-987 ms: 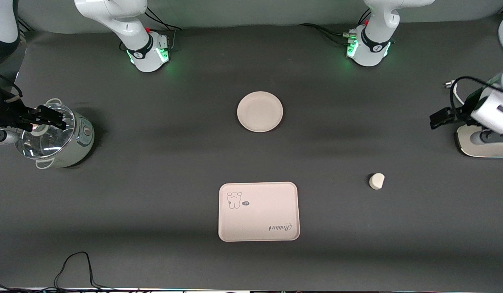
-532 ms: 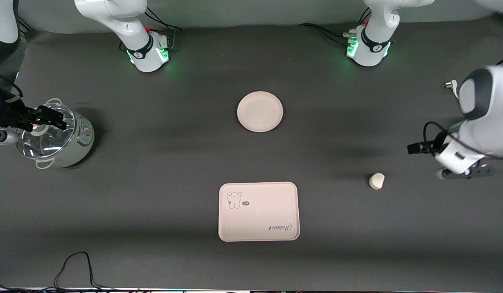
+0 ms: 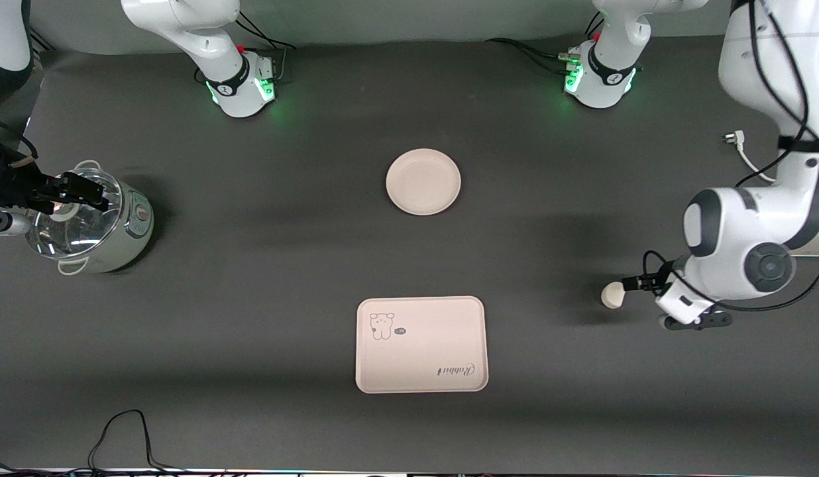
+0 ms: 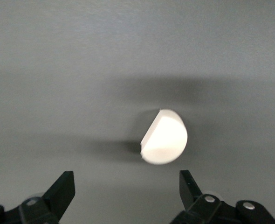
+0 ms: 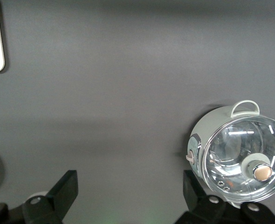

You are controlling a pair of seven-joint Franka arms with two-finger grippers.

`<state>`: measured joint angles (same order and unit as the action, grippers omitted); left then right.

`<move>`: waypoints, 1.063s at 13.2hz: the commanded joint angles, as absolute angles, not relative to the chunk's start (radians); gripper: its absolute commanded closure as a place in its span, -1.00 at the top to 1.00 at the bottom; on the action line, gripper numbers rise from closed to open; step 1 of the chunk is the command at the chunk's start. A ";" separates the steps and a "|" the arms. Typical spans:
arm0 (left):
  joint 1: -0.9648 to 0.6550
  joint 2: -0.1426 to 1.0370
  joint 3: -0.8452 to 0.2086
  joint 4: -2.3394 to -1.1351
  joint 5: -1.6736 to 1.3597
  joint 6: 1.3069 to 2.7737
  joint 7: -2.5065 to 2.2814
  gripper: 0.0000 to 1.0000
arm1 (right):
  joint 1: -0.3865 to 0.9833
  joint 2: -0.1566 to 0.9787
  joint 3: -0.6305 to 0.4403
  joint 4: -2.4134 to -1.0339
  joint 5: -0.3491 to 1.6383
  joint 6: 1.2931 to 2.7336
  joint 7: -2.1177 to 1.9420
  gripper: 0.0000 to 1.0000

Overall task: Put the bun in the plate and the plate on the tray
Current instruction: 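Lower the left gripper onto the white bun and close it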

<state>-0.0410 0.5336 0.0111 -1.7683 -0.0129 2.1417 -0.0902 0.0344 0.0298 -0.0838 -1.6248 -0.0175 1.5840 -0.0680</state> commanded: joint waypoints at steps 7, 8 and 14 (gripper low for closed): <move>-0.094 0.658 0.017 -1.753 -0.075 2.316 -0.100 0.96 | 0.029 0.025 -0.083 -1.626 -0.017 1.580 -0.092 1.00; -0.098 0.654 0.017 -1.753 -0.075 2.309 -0.101 0.92 | 0.029 0.025 -0.084 -1.626 -0.017 1.580 -0.092 1.00; -0.094 0.612 0.018 -1.808 -0.077 2.303 -0.107 0.08 | 0.029 0.025 -0.083 -1.626 -0.017 1.580 -0.092 1.00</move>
